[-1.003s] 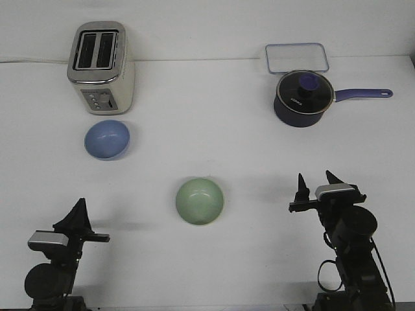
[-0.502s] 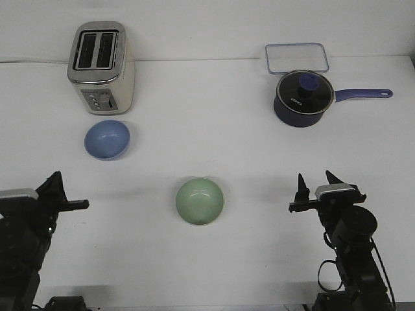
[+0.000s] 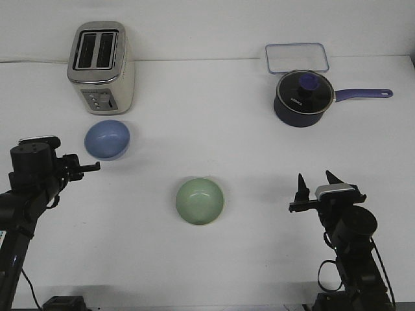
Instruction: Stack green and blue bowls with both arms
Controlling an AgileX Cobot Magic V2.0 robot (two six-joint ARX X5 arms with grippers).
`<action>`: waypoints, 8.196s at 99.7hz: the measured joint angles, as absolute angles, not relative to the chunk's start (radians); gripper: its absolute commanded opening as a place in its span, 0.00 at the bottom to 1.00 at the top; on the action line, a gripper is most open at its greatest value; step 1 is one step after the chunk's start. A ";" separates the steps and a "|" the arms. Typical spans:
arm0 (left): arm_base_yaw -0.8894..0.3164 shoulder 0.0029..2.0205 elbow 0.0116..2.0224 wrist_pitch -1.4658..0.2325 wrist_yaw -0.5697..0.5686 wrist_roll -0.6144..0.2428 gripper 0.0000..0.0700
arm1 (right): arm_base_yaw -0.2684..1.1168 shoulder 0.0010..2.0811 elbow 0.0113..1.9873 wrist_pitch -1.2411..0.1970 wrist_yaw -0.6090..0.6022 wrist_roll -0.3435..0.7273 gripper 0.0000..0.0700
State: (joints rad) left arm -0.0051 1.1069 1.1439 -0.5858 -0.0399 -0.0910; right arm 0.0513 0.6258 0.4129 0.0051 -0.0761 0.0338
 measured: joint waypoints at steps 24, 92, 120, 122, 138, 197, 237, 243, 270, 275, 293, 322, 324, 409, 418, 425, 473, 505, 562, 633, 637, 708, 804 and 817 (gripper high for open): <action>-0.005 1.115 1.145 -0.609 -0.040 -0.091 0.60 | 0.051 0.626 0.413 0.005 -0.076 0.034 0.70; 0.060 1.480 1.448 -0.637 -0.004 -0.094 0.68 | 0.052 0.626 0.413 0.005 -0.076 0.034 0.70; 0.099 1.803 1.665 -0.683 -0.004 -0.088 0.68 | 0.051 0.626 0.413 0.005 -0.076 0.034 0.70; 0.100 1.818 1.670 -0.682 -0.004 -0.088 0.68 | 0.052 0.626 0.413 0.005 -0.076 0.034 0.70; 0.101 1.896 1.680 -0.688 -0.001 -0.086 0.68 | 0.052 0.626 0.413 0.005 -0.076 0.034 0.70; 0.101 2.017 1.681 -0.687 -0.001 -0.084 0.22 | 0.051 0.626 0.413 0.005 -0.076 0.034 0.70; 0.102 2.011 1.693 -0.705 0.061 -0.084 0.01 | 0.051 0.626 0.413 0.005 -0.076 0.034 0.70; 0.102 2.001 1.693 -0.722 0.086 -0.084 0.01 | 0.051 0.626 0.413 0.006 -0.076 0.034 0.70; 0.092 1.837 1.692 -0.772 0.236 -0.077 0.01 | 0.051 0.626 0.413 0.005 -0.076 0.034 0.70; 0.082 1.793 1.692 -0.787 0.262 -0.077 0.01 | 0.051 0.626 0.413 0.005 -0.076 0.034 0.70; 0.014 1.679 1.692 -0.875 0.286 -0.077 0.01 | 0.051 0.626 0.413 0.005 -0.076 0.034 0.70; -0.196 1.626 1.686 -0.971 0.287 -0.076 0.01 | 0.051 0.626 0.413 0.005 -0.076 0.034 0.70; -0.214 1.626 1.682 -0.971 0.287 -0.076 0.01 | 0.051 0.626 0.413 0.005 -0.076 0.034 0.70; -0.578 1.641 1.533 -0.870 0.234 -0.142 0.01 | 0.052 0.626 0.413 0.005 -0.076 0.034 0.70; -0.578 1.643 1.533 -0.869 0.234 -0.145 0.02 | 0.051 0.626 0.413 0.005 -0.076 0.034 0.70; -0.578 1.645 1.533 -0.869 0.234 -0.145 0.02 | 0.051 0.626 0.413 0.005 -0.076 0.034 0.70; -0.578 1.716 1.532 -0.871 0.234 -0.146 0.03 | 0.051 0.626 0.413 0.005 -0.076 0.034 0.70; -0.578 1.716 1.532 -0.892 0.236 -0.145 0.14 | 0.051 0.626 0.413 0.005 -0.076 0.034 0.70; -0.581 1.714 1.532 -0.874 0.292 -0.137 0.84 | 0.051 0.626 0.413 0.005 -0.076 0.034 0.70; -0.229 1.185 1.511 -0.756 0.084 -0.057 0.84 | 0.051 0.626 0.413 0.005 -0.076 0.034 0.70; -0.212 1.153 1.481 -0.734 0.084 -0.055 0.84 | 0.052 0.626 0.413 0.005 -0.076 0.034 0.70; -0.175 0.612 0.464 -0.016 0.081 -0.091 0.84 | 0.051 0.626 0.413 0.005 -0.076 0.034 0.70; -0.175 0.608 0.470 0.019 0.081 -0.120 0.02 | 0.051 0.626 0.413 0.005 -0.076 0.034 0.00; -0.175 0.605 0.470 0.019 0.081 -0.120 0.02 | 0.052 0.626 0.413 0.005 -0.076 0.034 0.00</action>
